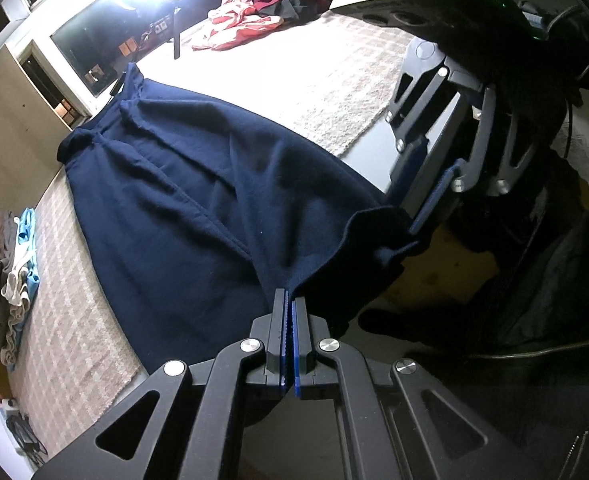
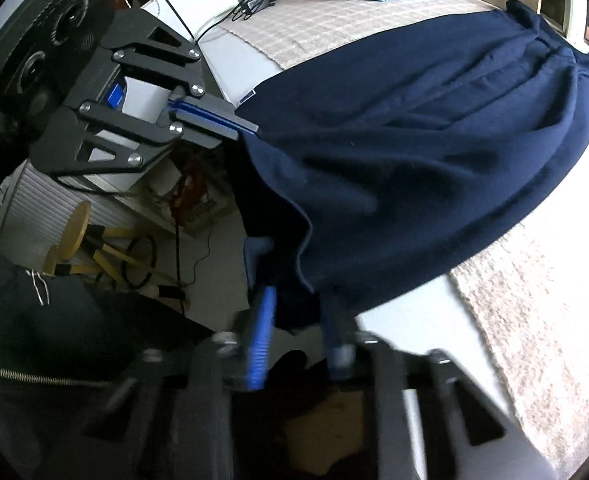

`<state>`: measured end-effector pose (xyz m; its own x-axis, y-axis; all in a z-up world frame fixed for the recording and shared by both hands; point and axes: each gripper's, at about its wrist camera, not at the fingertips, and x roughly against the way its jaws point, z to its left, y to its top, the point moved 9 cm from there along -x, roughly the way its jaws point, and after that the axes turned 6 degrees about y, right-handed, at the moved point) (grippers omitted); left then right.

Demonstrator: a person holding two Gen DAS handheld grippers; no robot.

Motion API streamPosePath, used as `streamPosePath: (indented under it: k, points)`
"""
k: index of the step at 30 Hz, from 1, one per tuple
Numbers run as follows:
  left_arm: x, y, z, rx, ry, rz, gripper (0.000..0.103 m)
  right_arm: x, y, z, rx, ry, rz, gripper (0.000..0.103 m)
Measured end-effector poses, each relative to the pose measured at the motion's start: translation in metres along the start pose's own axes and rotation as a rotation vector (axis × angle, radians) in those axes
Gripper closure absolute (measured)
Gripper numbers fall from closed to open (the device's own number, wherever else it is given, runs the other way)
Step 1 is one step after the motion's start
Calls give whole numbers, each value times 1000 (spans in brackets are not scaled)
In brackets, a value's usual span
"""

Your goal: Fold clothes

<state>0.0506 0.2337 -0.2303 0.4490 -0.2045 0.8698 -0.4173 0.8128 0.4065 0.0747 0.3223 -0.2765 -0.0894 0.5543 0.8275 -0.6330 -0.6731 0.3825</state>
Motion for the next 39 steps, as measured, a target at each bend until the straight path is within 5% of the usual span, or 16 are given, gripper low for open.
streamPosePath:
  k: [8, 11, 14, 16, 18, 19, 28, 36, 39]
  points:
    - [19, 13, -33, -15, -103, -52, 102, -4, -47, 28, 10, 67, 109, 100]
    - [18, 14, -52, -67, -118, -54, 101, -5, -80, 18, -46, 17, 174, 100]
    - [7, 4, -69, -63, -171, -5, 100, 8, -86, 4, -170, 12, 125, 98]
    - [4, -6, -86, -114, -184, 19, 95, 27, -76, -6, -202, -35, 63, 88]
    - [2, -14, -95, -174, -149, 32, 95, 38, -57, -9, -227, -74, -26, 60]
    - [2, -16, -94, -174, -135, 35, 95, 40, -47, -5, -213, -80, -62, 56]
    - [-5, -14, -25, 167, -76, 7, 86, -4, -36, 28, -61, -253, -51, 53]
    - [-34, -4, -28, 141, -54, 15, 86, -21, -31, 30, -110, -267, -68, 53]
    - [-33, -2, -30, 151, -93, 12, 97, -21, -29, 28, -133, -246, -82, 58]
